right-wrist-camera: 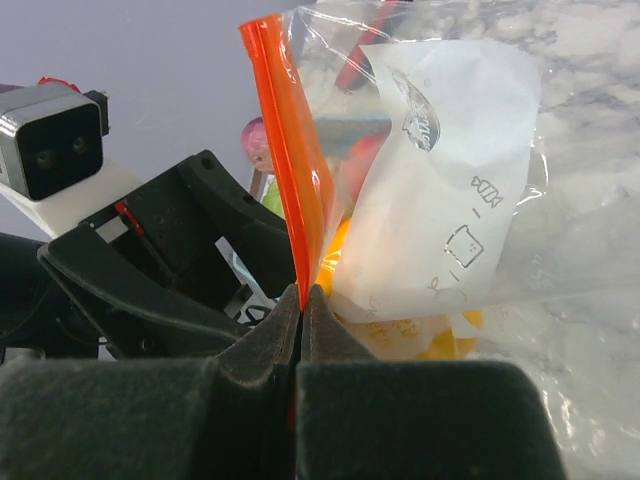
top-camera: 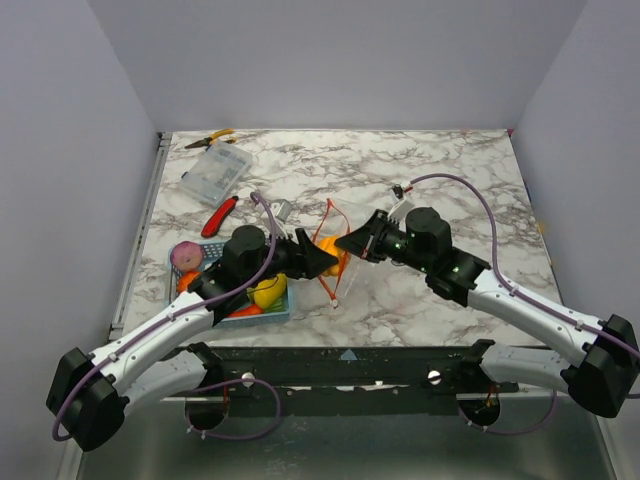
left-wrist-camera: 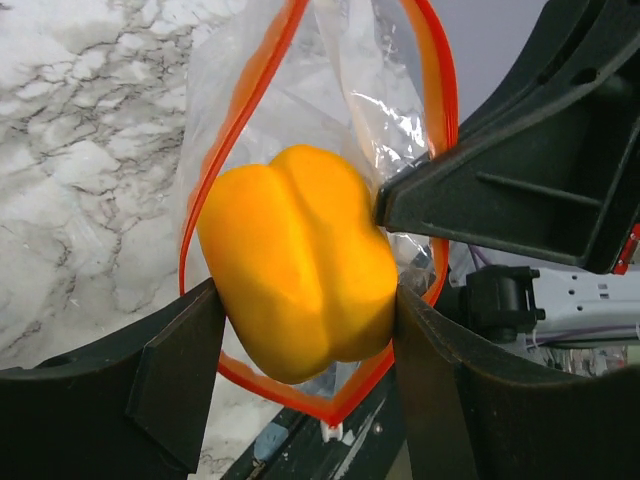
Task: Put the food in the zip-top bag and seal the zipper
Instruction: Place the fake vegetable in the zipper food storage bag, then adjust the zipper food storage bag at the center of the board.
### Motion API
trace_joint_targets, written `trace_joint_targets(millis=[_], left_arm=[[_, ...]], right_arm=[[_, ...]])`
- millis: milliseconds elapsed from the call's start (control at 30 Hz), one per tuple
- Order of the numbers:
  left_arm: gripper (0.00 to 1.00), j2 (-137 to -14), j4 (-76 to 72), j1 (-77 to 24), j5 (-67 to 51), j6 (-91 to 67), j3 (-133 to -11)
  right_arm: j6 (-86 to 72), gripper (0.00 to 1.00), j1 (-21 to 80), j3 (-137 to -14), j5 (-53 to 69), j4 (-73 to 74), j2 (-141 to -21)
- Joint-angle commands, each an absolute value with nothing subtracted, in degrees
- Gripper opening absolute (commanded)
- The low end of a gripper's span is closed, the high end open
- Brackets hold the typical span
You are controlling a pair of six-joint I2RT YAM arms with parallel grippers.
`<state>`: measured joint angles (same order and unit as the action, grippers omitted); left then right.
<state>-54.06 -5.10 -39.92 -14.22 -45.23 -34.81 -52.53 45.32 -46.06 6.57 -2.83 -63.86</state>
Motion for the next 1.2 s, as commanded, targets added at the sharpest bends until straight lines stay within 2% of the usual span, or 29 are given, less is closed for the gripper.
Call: trace_joint_targets(millis=[0,167,300,400,600,667,800,1167], left_arm=[[0.65,-53.74,-3.41,-40.45,-19.92,-43.67,-38.08],[0.8,-51.85,5.65,-40.39,-18.59,-39.56,-41.82],[0.99,-52.17,12.85,-40.41,-18.76,-36.3,-45.99],[0.98,-51.22,15.84,-40.28,-17.05,-35.36,-46.83],[0.84,-45.91,20.62,-39.95,-8.28,-33.21,-44.5],[0.85,-45.25,22.16,-39.79,-7.72,-32.51,-44.62],[0.95,-45.38,27.67,-39.47,-3.34,-30.26,-46.28],[0.96,-43.62,35.36,-39.2,6.51,-25.1,-47.74]], right_arm=[[-53.2,0.01,45.62,-47.25,4.68,-2.5,-63.2],[-52.53,0.01,45.62,-46.63,3.43,-1.19,-62.39],[-52.03,0.01,45.62,-46.18,2.58,-0.18,-62.0],[-51.59,0.01,45.61,-46.53,2.51,-0.19,-62.03],[-49.26,0.01,45.61,-47.19,2.32,2.91,-61.58],[-47.16,0.01,45.64,-47.7,0.97,5.21,-61.01],[-40.92,0.01,45.59,-49.86,-7.08,13.6,-59.09],[-26.84,0.01,45.62,-61.8,-33.79,41.05,-52.66]])
